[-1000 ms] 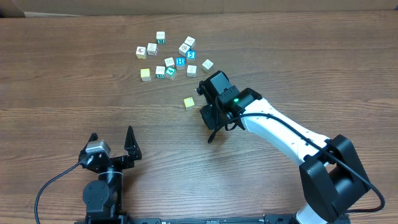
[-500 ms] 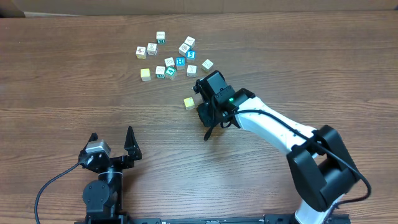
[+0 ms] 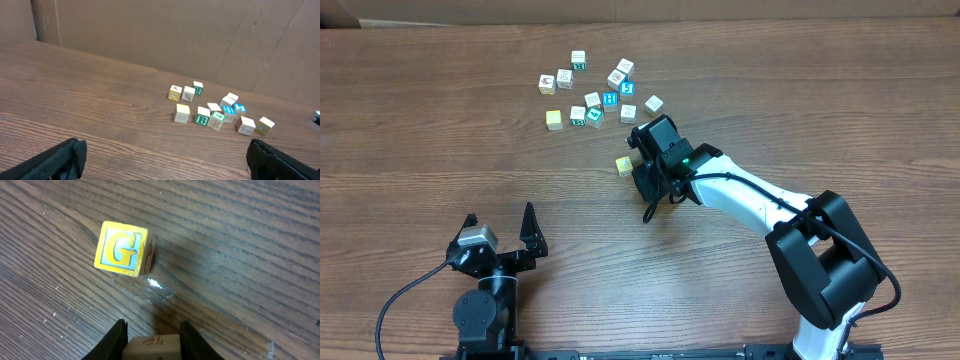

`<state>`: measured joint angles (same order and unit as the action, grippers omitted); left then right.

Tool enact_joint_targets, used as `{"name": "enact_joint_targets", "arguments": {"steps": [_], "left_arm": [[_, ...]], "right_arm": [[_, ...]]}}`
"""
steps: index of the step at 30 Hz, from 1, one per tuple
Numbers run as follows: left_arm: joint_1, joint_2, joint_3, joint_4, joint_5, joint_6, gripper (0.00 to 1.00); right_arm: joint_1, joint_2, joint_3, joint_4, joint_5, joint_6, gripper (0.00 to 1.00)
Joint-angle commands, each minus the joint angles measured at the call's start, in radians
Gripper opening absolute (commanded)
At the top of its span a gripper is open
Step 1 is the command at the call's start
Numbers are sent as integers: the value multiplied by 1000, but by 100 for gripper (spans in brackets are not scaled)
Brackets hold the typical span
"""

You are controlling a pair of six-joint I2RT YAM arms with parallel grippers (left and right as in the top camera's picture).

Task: Form a circle
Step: 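Lower the hammer block beside the G block and open the right gripper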

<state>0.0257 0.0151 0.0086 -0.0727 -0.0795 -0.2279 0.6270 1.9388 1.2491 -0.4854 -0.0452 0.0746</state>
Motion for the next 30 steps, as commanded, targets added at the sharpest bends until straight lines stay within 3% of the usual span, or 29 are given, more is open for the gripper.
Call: {"name": "enact_joint_targets", "arguments": {"steps": [1, 11, 30], "left_arm": [[-5, -10, -3, 1, 2, 22, 100], [-5, -10, -3, 1, 2, 22, 100], [-5, -10, -3, 1, 2, 23, 100]], "right_arm": [[-5, 10, -7, 13, -1, 7, 27], [-5, 49, -7, 48, -2, 7, 29], [-5, 6, 47, -11, -2, 11, 56]]}}
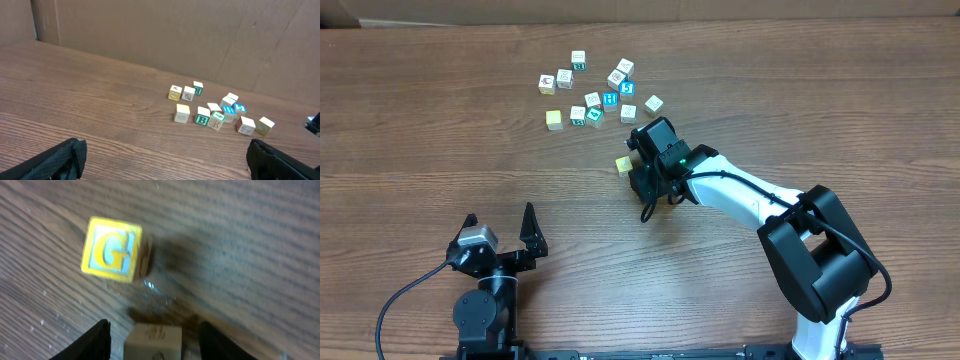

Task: Form a circle
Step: 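Lower the hammer block beside the G block and open the right gripper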

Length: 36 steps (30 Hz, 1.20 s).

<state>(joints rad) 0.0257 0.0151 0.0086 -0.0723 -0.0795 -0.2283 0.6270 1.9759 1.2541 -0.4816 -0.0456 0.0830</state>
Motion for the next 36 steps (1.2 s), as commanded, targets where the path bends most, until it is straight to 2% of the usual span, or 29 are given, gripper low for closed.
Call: {"name": "enact_joint_targets", "arguments": {"steps": [1, 12, 17, 21, 23, 24, 25, 29, 33, 36], "left_arm": [[-5, -10, -3, 1, 2, 23, 100], [-5, -10, -3, 1, 2, 23, 99], [-5, -10, -3, 1, 2, 23, 100], [-5, -10, -3, 1, 2, 23, 99], [-5, -10, -3, 1, 2, 23, 100], [-5, -10, -3, 1, 2, 23, 99], [-5, -10, -3, 1, 2, 23, 99], [-5, -10, -3, 1, 2, 23, 99], [-5, -10, -3, 1, 2, 23, 99], [-5, -10, -3, 1, 2, 23, 99]], "right_arm": [[-5, -39, 50, -30, -1, 2, 57], [-5, -56, 56, -214, -2, 2, 57], [-5, -32, 40, -207, -1, 2, 57], [-5, -32, 40, -204, -2, 2, 44], [-5, -32, 40, -204, -1, 2, 44], [-5, -32, 40, -203, -1, 1, 50], [-5, -32, 38, -201, -1, 1, 51], [-5, -30, 18, -171, -1, -2, 51], [-5, -21, 16, -159, -1, -2, 42], [-5, -7, 16, -154, -2, -2, 41]]}}
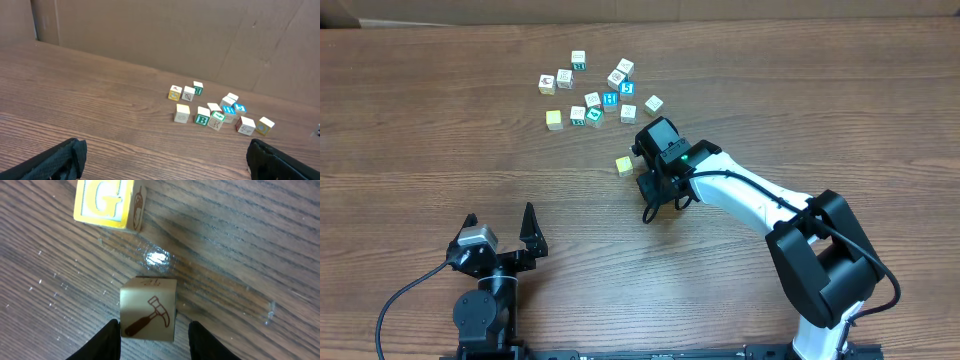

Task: Form a circle
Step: 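Lower the hammer block beside the G block and open the right gripper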

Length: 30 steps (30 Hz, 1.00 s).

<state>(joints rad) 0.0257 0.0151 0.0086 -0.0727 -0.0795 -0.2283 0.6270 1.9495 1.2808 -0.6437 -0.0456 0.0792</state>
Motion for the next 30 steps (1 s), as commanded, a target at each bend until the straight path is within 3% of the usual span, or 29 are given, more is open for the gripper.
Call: {"name": "enact_joint_targets", "arguments": {"steps": [1, 12, 30], "left_arm": [[-5, -10, -3, 1, 2, 23, 100], [-5, -10, -3, 1, 2, 23, 99], [-5, -10, -3, 1, 2, 23, 99]], "right_arm": [[-5, 22, -10, 9, -1, 2, 41], [-5, 22, -9, 13, -2, 2, 30], [-5, 22, -3, 113, -15, -1, 28]]}}
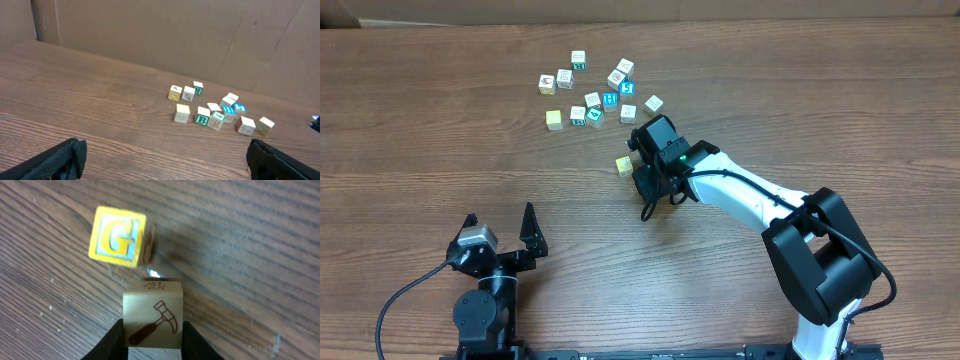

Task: Form a circle
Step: 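Lower the hammer block beside the G block and open the right gripper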

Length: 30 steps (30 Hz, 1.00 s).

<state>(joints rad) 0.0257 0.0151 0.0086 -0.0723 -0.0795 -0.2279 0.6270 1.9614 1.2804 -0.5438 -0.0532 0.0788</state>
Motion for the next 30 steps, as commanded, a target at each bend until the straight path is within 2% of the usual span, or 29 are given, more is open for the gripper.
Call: {"name": "enact_joint_targets", "arguments": {"steps": [1, 30], "left_arm": [[-5, -10, -3, 1, 2, 22, 100], [-5, -10, -3, 1, 2, 23, 99]], "right_arm": [[-5, 10, -3, 19, -3, -2, 28], [21, 28, -3, 20, 60, -5, 27]]}}
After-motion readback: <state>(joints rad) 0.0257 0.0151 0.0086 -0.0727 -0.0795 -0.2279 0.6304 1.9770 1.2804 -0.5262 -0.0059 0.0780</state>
